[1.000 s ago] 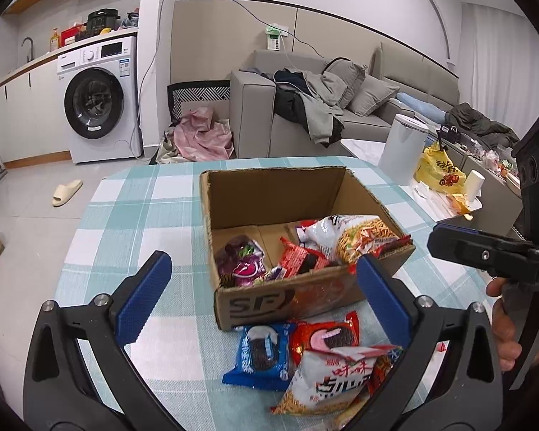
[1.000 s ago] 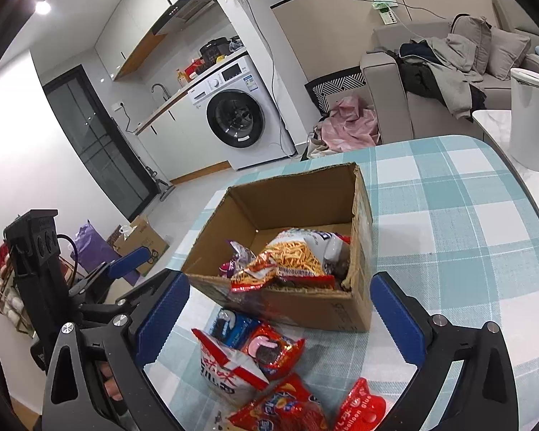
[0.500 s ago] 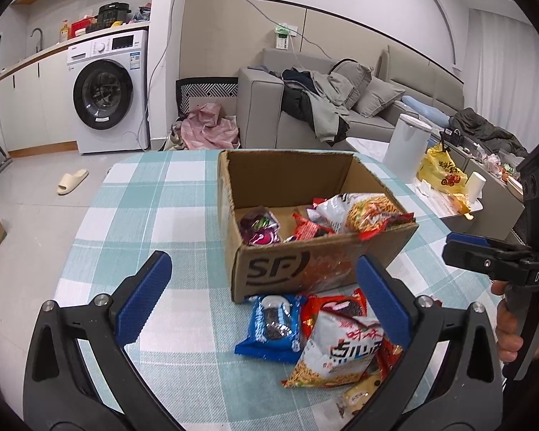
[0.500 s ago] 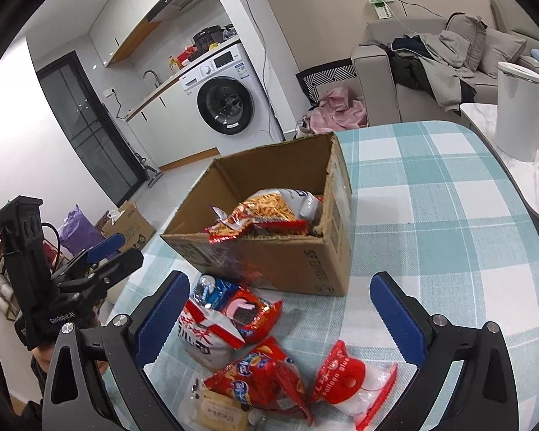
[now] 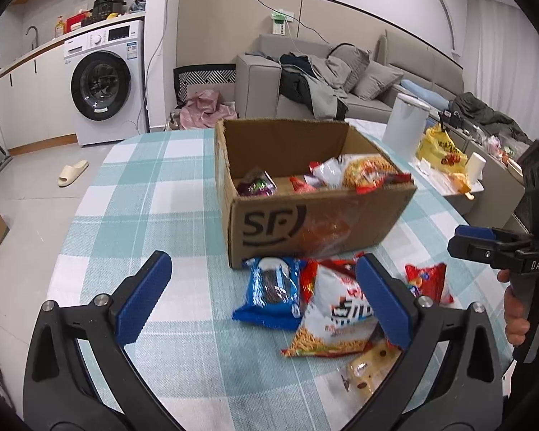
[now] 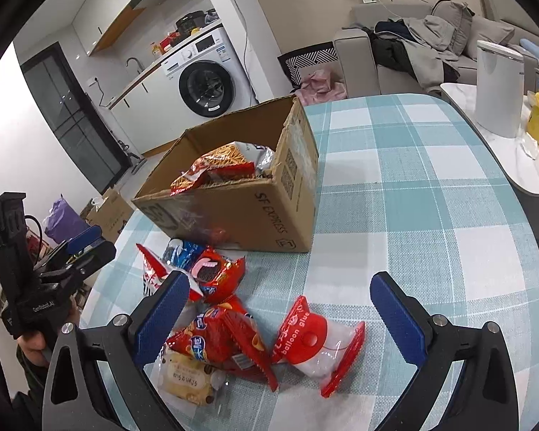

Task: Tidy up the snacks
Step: 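Move both tools back to the snacks lying in front of the box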

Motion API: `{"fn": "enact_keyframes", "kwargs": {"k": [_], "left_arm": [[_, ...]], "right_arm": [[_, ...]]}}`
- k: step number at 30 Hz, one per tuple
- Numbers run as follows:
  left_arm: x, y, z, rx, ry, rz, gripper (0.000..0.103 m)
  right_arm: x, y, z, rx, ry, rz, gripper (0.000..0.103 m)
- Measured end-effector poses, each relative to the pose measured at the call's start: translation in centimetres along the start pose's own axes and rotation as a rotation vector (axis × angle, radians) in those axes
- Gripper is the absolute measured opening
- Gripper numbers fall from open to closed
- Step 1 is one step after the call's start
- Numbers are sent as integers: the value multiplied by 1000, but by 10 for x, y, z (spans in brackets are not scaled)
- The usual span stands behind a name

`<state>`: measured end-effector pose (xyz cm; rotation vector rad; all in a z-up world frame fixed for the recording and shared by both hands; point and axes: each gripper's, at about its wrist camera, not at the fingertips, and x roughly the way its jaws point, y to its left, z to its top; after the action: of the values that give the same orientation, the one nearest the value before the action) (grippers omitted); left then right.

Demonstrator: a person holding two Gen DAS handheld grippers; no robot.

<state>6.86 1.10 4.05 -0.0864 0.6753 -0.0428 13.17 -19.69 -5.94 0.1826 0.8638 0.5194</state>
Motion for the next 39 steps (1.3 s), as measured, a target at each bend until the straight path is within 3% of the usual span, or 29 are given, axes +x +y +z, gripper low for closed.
{"fn": "enact_keyframes", "kwargs": {"k": [29, 39], "left_arm": [[14, -21, -37, 78, 103, -36, 102], [21, -16, -38, 60, 114, -32, 102]], "right_arm": [[33, 57, -46, -247, 147, 72, 102], [46, 66, -55, -302, 147, 31, 98]]}}
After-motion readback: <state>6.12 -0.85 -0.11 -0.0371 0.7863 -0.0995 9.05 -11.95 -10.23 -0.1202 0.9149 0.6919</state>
